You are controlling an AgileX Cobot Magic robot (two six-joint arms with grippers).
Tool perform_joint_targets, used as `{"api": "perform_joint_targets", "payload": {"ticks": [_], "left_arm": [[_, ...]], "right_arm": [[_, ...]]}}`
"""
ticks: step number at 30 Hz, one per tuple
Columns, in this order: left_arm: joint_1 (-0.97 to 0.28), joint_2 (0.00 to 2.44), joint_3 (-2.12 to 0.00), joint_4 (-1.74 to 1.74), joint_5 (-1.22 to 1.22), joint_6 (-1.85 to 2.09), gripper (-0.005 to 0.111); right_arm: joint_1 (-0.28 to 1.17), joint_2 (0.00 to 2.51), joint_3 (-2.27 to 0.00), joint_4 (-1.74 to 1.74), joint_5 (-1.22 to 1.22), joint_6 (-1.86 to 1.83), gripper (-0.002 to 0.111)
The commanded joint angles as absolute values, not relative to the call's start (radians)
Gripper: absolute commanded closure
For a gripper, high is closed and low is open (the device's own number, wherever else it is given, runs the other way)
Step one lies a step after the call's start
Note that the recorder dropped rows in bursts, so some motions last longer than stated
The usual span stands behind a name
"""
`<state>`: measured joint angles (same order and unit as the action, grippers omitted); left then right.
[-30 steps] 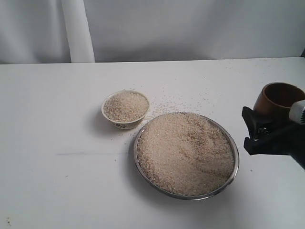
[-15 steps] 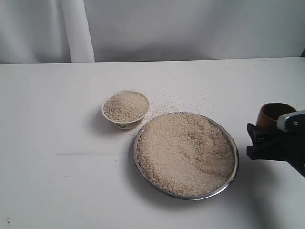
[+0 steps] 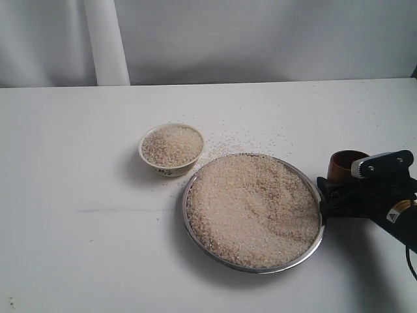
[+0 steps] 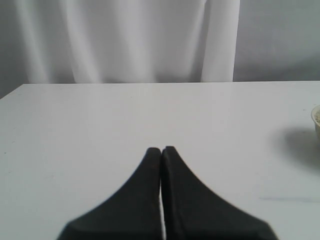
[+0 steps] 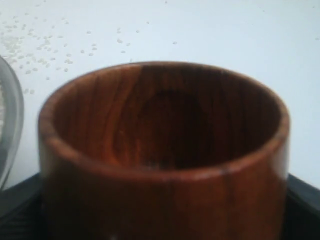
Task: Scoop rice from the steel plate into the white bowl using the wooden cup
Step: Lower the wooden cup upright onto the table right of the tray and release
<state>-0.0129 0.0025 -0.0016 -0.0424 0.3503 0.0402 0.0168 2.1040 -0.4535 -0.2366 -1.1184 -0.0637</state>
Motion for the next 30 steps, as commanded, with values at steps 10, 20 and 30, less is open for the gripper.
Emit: {"api": "perform_joint_targets", "payload": {"ticks": [10,20,30], "left_arm": [[-0.016,0.0,0.0,-0.042,0.345,0.036,0.107],[-0.016,0.0,0.0,-0.042,0.345,0.036,0.107],[-0.016,0.0,0.0,-0.042,0.345,0.036,0.107]], "right_arm": [[0.01,2.102,-0.457,-0.254,-1.095,-0.012,0.058],[0.01,2.096,-0.457,-0.229,-1.084,0.035,0.028],[0.01,2.012,-0.424,-0.27,-1.087,0.035,0.028]]}}
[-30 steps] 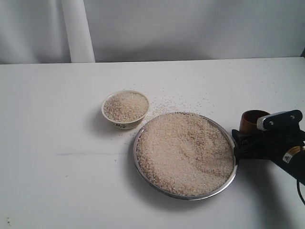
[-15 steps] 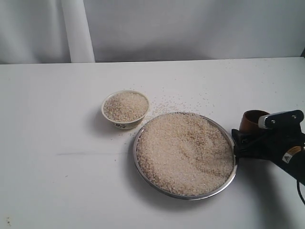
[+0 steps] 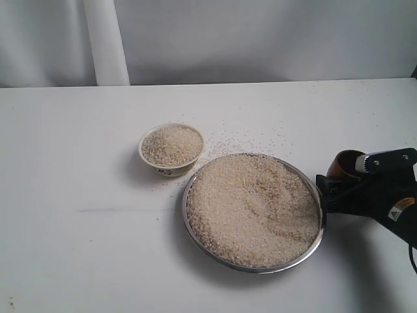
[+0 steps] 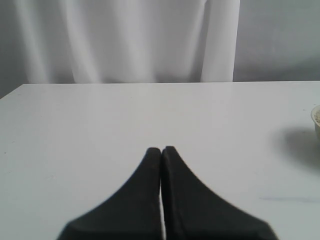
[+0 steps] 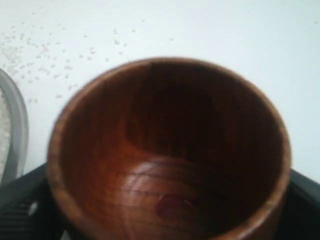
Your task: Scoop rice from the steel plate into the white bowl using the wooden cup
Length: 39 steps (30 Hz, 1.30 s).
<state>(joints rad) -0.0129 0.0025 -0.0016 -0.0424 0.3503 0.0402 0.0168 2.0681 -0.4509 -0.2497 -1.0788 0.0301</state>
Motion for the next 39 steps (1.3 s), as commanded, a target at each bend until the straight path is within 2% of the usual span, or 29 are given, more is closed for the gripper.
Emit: {"api": "perform_joint_targets", "payload": {"ticks": [1,5,8,11,16,18,33,39], "left_arm": [[-0.016,0.0,0.0,-0.042,0.345,0.036,0.107],[-0.016,0.0,0.0,-0.042,0.345,0.036,0.107],[-0.016,0.0,0.0,-0.042,0.345,0.036,0.107],[-0.016,0.0,0.0,-0.042,0.345,0.036,0.107],[-0.016,0.0,0.0,-0.042,0.345,0.036,0.107],[-0.016,0.0,0.0,-0.042,0.345,0.036,0.107],[-0.016,0.0,0.0,-0.042,0.345,0.036,0.107],[-0.016,0.0,0.0,-0.042,0.345,0.036,0.107]], "right_arm": [[0.01,1.998,-0.418,-0.268,-1.087,0.035,0.028],[0.01,1.927,-0.394,-0.266,-1.087,0.035,0.031],[0.01,1.874,-0.374,-0.266,-1.087,0.035,0.041],[0.01,1.816,-0.347,-0.27,-1.087,0.035,0.057],[0.01,1.711,-0.303,-0.27,-1.086,0.022,0.096],[0.01,1.667,-0.287,-0.27,-1.086,0.013,0.108],[0.01,1.228,-0.143,-0.333,-1.079,0.14,0.108],[0.01,0.929,-0.13,-0.432,-0.815,0.359,0.108]]}}
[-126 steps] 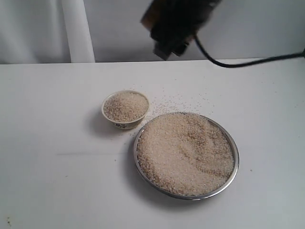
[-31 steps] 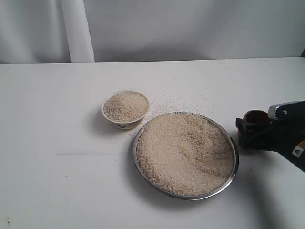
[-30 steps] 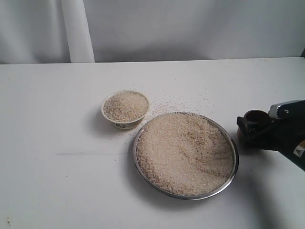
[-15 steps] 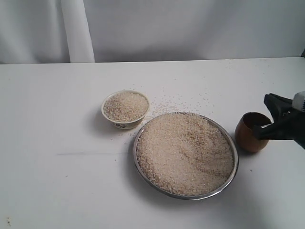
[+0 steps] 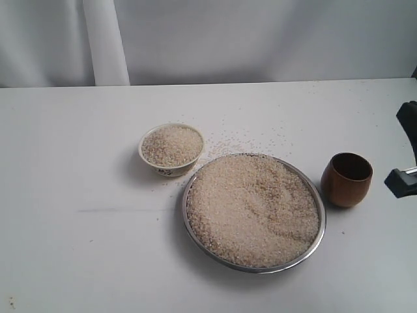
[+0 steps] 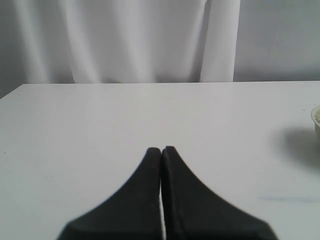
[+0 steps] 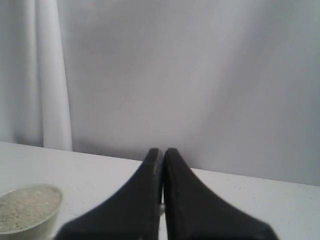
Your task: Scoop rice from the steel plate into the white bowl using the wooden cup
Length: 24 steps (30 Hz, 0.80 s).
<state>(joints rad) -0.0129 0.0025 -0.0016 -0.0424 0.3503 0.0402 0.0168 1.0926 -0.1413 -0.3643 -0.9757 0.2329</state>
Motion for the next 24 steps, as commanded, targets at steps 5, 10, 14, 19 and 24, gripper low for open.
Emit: {"api": "perform_joint_targets", "payload": {"ticks": [5,10,14,19,24], "left_arm": [[-0.016,0.0,0.0,-0.042,0.345,0.036,0.107],[-0.016,0.0,0.0,-0.042,0.345,0.036,0.107],[-0.016,0.0,0.0,-0.042,0.345,0.036,0.107],[-0.016,0.0,0.0,-0.042,0.345,0.036,0.107],[-0.016,0.0,0.0,-0.042,0.345,0.036,0.107]], "right_arm": [[0.01,0.673,-0.13,-0.518,-0.641,0.533,0.108],[0.01,0.454,-0.13,-0.542,-0.439,0.627,0.108],[0.01,0.332,-0.13,-0.54,-0.462,0.67,0.108],[0.01,0.23,-0.13,-0.54,-0.502,0.745,0.108],[0.01,0.199,-0.13,-0.54,-0.503,0.745,0.108]]}}
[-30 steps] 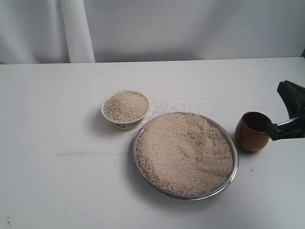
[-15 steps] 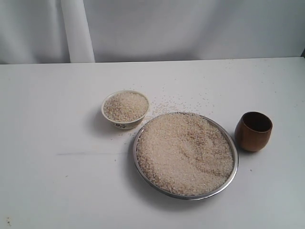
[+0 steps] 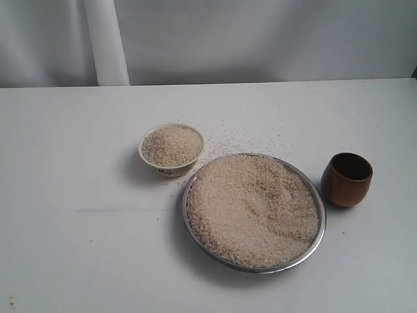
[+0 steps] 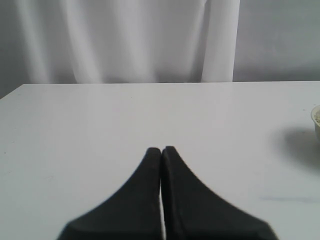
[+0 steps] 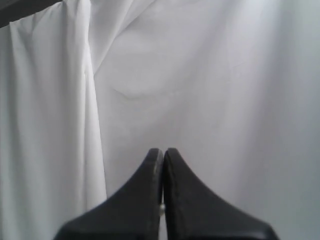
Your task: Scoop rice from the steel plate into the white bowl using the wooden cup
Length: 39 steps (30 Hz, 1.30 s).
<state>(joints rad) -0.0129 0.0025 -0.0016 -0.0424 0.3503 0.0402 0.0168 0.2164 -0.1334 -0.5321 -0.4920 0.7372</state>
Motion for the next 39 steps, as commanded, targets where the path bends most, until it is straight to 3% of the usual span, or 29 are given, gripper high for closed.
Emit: {"api": "perform_joint_targets", "payload": {"ticks": [1,18,23,29,33,39], "left_arm": [[-0.016,0.0,0.0,-0.042,0.345,0.036,0.107],[-0.016,0.0,0.0,-0.042,0.345,0.036,0.107],[-0.016,0.0,0.0,-0.042,0.345,0.036,0.107],[-0.016,0.0,0.0,-0.042,0.345,0.036,0.107],[-0.016,0.0,0.0,-0.042,0.345,0.036,0.107],[-0.016,0.0,0.0,-0.042,0.345,0.036,0.107]], "right_arm": [[0.01,0.199,-0.13,-0.54,-0.503,0.745,0.108],[0.01,0.184,-0.13,-0.666,-0.471,0.498,0.108],[0.01,0.122,-0.13,-0.711,-0.322,0.458,0.108],[0.01,0.037,-0.128,-0.688,0.052,0.451,0.108],[0.01,0.015,-0.126,-0.67,0.127,0.417,0.108],[0.01,0.015,-0.13,-0.346,0.148,0.134,0.108]]}}
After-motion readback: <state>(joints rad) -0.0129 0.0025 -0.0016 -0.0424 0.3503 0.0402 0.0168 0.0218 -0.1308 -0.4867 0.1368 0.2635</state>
